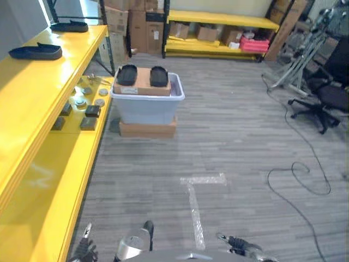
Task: Move parts from the plastic box to the shelf.
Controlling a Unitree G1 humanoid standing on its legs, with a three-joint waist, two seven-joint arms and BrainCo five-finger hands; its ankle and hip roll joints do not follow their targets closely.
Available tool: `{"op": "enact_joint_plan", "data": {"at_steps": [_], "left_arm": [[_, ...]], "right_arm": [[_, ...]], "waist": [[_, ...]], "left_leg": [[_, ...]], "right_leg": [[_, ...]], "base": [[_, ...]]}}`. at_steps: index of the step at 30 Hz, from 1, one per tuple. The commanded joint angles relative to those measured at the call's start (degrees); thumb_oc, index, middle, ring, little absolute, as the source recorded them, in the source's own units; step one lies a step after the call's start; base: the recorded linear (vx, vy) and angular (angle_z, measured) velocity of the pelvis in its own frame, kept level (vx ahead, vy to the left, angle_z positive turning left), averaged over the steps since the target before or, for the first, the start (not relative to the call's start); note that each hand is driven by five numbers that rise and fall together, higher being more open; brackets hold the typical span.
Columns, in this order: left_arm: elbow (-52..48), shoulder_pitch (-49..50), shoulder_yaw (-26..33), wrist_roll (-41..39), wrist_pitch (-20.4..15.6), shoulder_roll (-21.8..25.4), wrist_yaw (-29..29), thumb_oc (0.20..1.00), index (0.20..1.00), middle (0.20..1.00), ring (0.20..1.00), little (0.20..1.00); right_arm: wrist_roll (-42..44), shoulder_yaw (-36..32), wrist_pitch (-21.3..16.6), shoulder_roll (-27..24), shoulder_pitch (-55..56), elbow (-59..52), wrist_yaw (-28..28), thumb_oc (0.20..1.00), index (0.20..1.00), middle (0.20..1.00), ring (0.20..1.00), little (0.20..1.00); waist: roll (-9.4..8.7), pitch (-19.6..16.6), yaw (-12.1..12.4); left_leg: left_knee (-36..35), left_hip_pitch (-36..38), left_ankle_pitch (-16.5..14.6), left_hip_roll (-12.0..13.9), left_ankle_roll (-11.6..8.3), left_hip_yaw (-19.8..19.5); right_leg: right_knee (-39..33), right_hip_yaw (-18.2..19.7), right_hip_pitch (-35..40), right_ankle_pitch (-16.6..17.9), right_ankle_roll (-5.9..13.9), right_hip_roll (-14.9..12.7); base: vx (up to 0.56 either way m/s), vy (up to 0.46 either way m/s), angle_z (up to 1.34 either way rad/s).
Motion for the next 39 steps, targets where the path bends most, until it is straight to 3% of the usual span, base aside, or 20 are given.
{"op": "enact_joint_plan", "data": {"at_steps": [1,3,5,7,9,12,13,17,19,24,26,27,28,30,32,33,35,37,39], "left_arm": [[0.43,0.37,-4.56,3.14,-2.04,-0.82,-1.36,1.0,1.0,1.0,1.0,1.0],[0.43,0.0,-5.42,2.06,-2.17,-0.35,-1.57,1.0,1.0,1.0,1.0,1.0],[0.07,-0.76,-5.63,1.67,-1.61,-0.01,-1.52,1.0,1.0,1.0,1.0,1.0],[-0.24,-1.94,-5.68,0.99,-0.4,-0.45,-0.23,1.0,1.0,1.0,1.0,1.0],[-0.75,-1.84,-5.72,1.44,0.38,-0.86,0.35,1.0,1.0,1.0,1.0,1.0],[-1.66,-1.35,-6.74,2.11,0.81,-0.51,0.08,1.0,1.0,1.0,1.0,1.0],[-2.22,-0.66,-6.99,2.51,0.77,-0.08,-0.49,1.0,1.0,1.0,1.0,1.0],[-1.3,0.47,-6.14,1.81,-0.22,0.0,-0.23,1.0,1.0,1.0,1.0,1.0],[-0.29,0.85,-4.86,2.66,-0.91,-0.15,-1.82,1.0,1.0,1.0,1.0,1.0],[-0.18,1.02,-4.65,3.87,-0.82,-1.36,-2.49,1.0,1.0,1.0,1.0,1.0],[-1.04,0.93,-5.15,2.99,0.14,-2.49,-2.71,1.0,1.0,1.0,1.0,1.0],[-1.68,0.61,-5.69,3.12,0.18,-2.87,-2.41,1.0,1.0,1.0,1.0,1.0],[-1.9,0.45,-6.07,2.46,0.1,-2.88,-2.16,1.0,1.0,1.0,1.0,1.0],[-2.79,-0.75,-6.26,-0.33,0.72,-1.3,-1.32,1.0,1.0,1.0,1.0,1.0],[-3.01,-1.15,-6.21,-0.71,1.0,-1.01,-1.01,1.0,1.0,1.0,1.0,1.0],[-2.71,-2.37,-6.0,-2.03,1.12,-1.12,-0.3,1.0,1.0,1.0,1.0,1.0],[-2.69,-2.44,-4.61,-1.87,0.34,-2.27,0.33,1.0,1.0,1.0,1.0,1.0],[-2.46,-2.26,-4.48,-2.4,-0.22,-2.27,0.36,1.0,1.0,1.0,1.0,1.0],[-2.22,-2.13,-4.02,-2.95,-0.23,-2.05,0.48,1.0,1.0,1.0,1.0,1.0]], "right_arm": [[3.44,0.79,-0.91,-2.28,-1.02,-1.76,-1.63,1.0,1.0,1.0,1.0,1.0],[2.78,0.56,-1.45,-1.96,-1.16,-2.02,-1.23,1.0,1.0,1.0,1.0,1.0],[2.56,0.57,-2.51,-1.91,-0.82,-2.67,-0.72,1.0,1.0,1.0,1.0,1.0],[2.66,-0.39,-2.5,-2.81,0.15,-4.16,0.21,1.0,1.0,1.0,1.0,1.0],[1.96,-1.16,-2.19,-3.19,0.38,-4.53,0.73,1.0,1.0,1.0,1.0,1.0],[1.1,-1.93,-2.2,-2.55,-0.31,-4.43,1.34,1.0,1.0,1.0,1.0,1.0],[1.08,-2.14,-2.19,-2.16,-0.47,-4.93,1.53,1.0,1.0,1.0,1.0,1.0],[1.0,-1.94,-0.41,-2.74,0.28,-6.26,0.98,1.0,1.0,1.0,1.0,1.0],[0.62,-1.93,0.23,-2.93,0.57,-5.65,0.89,1.0,1.0,1.0,1.0,1.0],[-1.09,-0.77,0.16,-3.84,0.55,-3.41,1.58,1.0,1.0,1.0,1.0,1.0],[-1.94,-0.1,1.29,-5.0,0.9,-3.09,0.52,1.0,1.0,1.0,1.0,1.0],[-1.58,-0.71,1.55,-5.59,1.12,-2.92,-0.71,1.0,1.0,1.0,1.0,1.0],[-1.57,-1.27,1.48,-5.68,1.3,-2.8,-1.07,1.0,1.0,1.0,1.0,1.0],[-3.59,-3.05,1.15,-5.19,1.95,-2.5,-1.05,1.0,1.0,1.0,1.0,1.0],[-3.84,-3.27,0.93,-5.08,2.21,-2.49,-1.18,1.0,1.0,1.0,1.0,1.0],[-4.02,-3.95,0.32,-5.06,2.85,-1.97,-1.09,1.0,1.0,1.0,1.0,1.0],[-5.02,-3.49,-1.11,-5.37,3.79,-3.23,-0.46,1.0,1.0,1.0,1.0,1.0],[-4.27,-1.91,-1.33,-6.17,4.11,-5.39,-0.16,1.0,1.0,1.0,1.0,1.0],[-3.85,-0.58,-0.91,-6.84,3.85,-6.95,-0.02,1.0,1.0,1.0,1.0,1.0]], "waist": [[2.55,-3.95,1.38],[2.61,-3.51,0.32],[1.99,-2.73,-0.2],[1.13,-2.11,-1.08],[0.97,-2.09,-1.52],[0.87,-1.08,-2.42],[0.83,0.13,-2.98],[0.09,0.64,-3.73],[-0.78,0.11,-3.85],[-1.11,-1.75,-3.44],[-0.89,-2.94,-3.14],[-0.77,-3.17,-3.55],[-0.47,-2.99,-3.88],[0.98,-1.98,-5.34],[1.57,-1.58,-5.52],[3.39,-0.76,-4.98],[4.02,0.88,-2.36],[3.68,1.67,-1.16],[3.3,1.58,-0.46]], "left_leg": [[-1.81,-3.02,0.53,-5.29,4.91,-2.15],[-1.18,-1.67,-1.65,-5.29,5.49,-1.78],[0.26,-1.69,-2.4,-5.14,4.22,-1.92],[3.3,-1.57,-3.92,-4.24,1.6,-2.13],[4.97,-0.97,-5.68,-4.07,1.28,-2.17],[8.36,0.07,-10.1,-3.13,2.59,-2.06],[11.1,0.91,-12.93,-2.0,2.98,-1.72],[19.28,-0.03,-17.59,0.42,1.9,-1.05],[24.59,-0.58,-20.35,1.97,1.72,-1.4],[34.62,-2.09,-17.37,6.93,0.39,-2.79],[42.22,-5.29,-12.12,7.59,-1.1,-4.54],[39.28,-5.4,-10.32,5.41,-1.42,-5.18],[35.79,-4.38,-10.51,4.35,-1.43,-5.03],[12.69,3.06,-12.14,1.3,-1.02,-3.9],[7.36,4.36,-10.54,0.93,-1.38,-3.94],[-3.9,3.89,-2.48,0.59,-3.5,-3.92],[-5.95,-8.15,9.7,2.9,-6.12,-0.87],[-4.53,-13.88,11.36,3.98,-6.63,0.16],[-3.47,-13.72,11.09,3.6,-6.8,-0.8]], "right_leg": [[3.93,-4.77,-5.21,19.86,1.76,5.61],[3.68,-4.56,-9.62,19.74,1.67,5.37],[-4.41,-5.38,-10.11,18.31,0.8,5.19],[-24.78,-4.45,-8.45,18.63,-0.62,3.33],[-30.93,-2.7,-9.02,22.17,0.23,1.38],[-33.51,0.25,-14.95,26.55,2.43,-2.87],[-32.88,0.74,-17.84,27.72,2.94,-5.02],[-32.92,0.42,-14.94,25.26,3.08,-5.66],[-30.57,0.44,-13.75,24.17,1.98,-5.34],[-28.09,-0.65,-11.96,22.18,-1.89,-1.61],[-29.26,-1.67,-11.16,21.48,-4.43,1.46],[-30.04,-1.71,-11.69,21.72,-4.48,2.27],[-30.27,-1.87,-11.87,21.99,-4.09,2.54],[-29.13,-3.85,-13.17,23.28,-1.68,2.71],[-28.89,-4.15,-13.06,23.36,-1.21,2.95],[-30.11,-4.07,-10.43,22.61,-0.74,4.51],[-32.17,-3.52,-4.0,21.44,-1.43,6.11],[-31.31,-4.54,-2.26,20.36,-1.96,6.49],[-30.04,-5.58,-1.09,17.73,-2.38,6.64]], "base": [[0.38,0.218,-0.09],[0.35,0.06,0.11],[0.33,-0.084,0.3],[0.43,-0.161,0.02],[0.44,-0.097,-0.06],[0.55,-0.154,-0.29],[0.58,-0.185,-0.25],[0.64,-0.193,0.47],[0.73,-0.205,0.86],[0.56,-0.155,0.3],[0.65,-0.126,0.06],[0.55,-0.005,0.11],[0.59,0.098,0.39],[0.45,0.16,0.33],[0.29,0.14,0.57],[0.48,0.212,0.73],[0.71,0.246,0.12],[0.57,0.155,-0.44],[0.41,0.115,-0.21]]}}
